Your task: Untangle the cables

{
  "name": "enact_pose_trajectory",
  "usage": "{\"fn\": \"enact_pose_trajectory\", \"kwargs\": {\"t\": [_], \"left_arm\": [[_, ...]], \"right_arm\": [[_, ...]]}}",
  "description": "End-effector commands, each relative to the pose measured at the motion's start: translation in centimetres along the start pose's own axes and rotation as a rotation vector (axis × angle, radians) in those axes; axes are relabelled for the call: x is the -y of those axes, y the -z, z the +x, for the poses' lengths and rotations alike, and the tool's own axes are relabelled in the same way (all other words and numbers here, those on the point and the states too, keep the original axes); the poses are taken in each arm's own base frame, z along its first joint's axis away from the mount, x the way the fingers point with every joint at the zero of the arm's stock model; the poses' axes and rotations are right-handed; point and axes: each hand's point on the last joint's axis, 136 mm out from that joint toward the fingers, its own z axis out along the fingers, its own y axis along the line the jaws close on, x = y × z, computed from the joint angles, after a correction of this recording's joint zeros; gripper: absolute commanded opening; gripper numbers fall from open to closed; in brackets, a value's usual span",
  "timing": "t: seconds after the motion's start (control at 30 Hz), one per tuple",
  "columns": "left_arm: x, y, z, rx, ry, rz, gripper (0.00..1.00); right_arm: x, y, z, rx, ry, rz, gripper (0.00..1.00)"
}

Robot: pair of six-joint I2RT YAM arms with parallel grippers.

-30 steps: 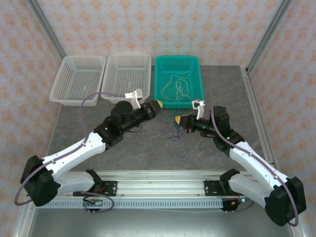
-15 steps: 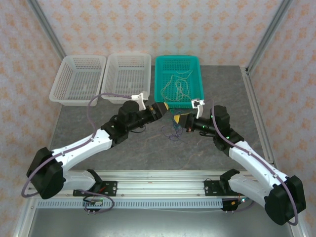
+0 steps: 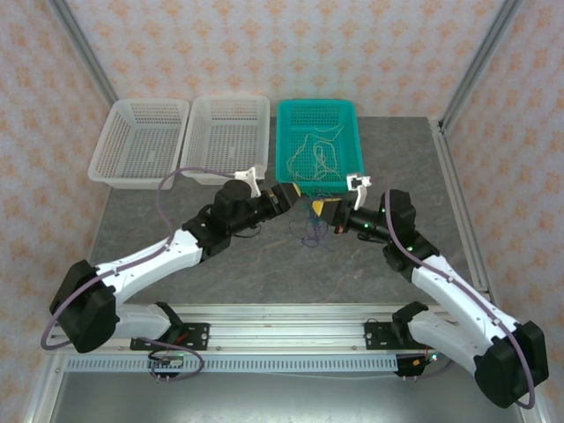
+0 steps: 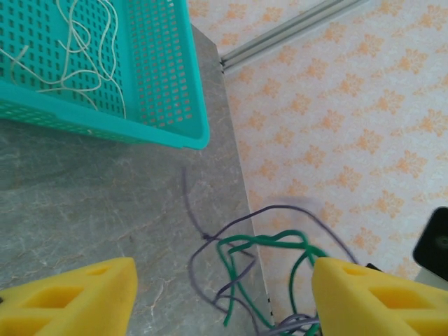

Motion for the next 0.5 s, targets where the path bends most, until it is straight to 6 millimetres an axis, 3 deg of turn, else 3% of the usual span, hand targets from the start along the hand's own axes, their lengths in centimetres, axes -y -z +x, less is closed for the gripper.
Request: {"fn": "enact_pose_trajectory", "kwargs": {"t": [0.0,0.17,0.33,0.4,0.47], "left_arm": [[1.2,1.5,-1.0,0.047,-0.041,0.005,0.7],[3.6,0.9,-0.9,0.02,-0.034,0.105,0.7],[4.2,0.0,-1.0,0.019,-0.012,0.138,0.65],[4.4,-0.2,-1.0,0.019,-0.008,0.149,0.53],[4.7,-0.3,-1.0,0.017,-0.014,0.152,0.26]], "right_arm": [[-1.7,0.6,-1.9,0.08,0.067,-0.042,0.0],[-2.7,-0.3,-1.2,0.029,0.037,-0.121,0.0],[-3.0,-0.4,-1.1,0.03,0.035,-0.136,0.0],[-2.8,-0.5,-0.8,0.022,0.031,-0.132,0.0],[-2.2,-0.7,-0.1,0.003,0.026,-0.114,0.0]]}}
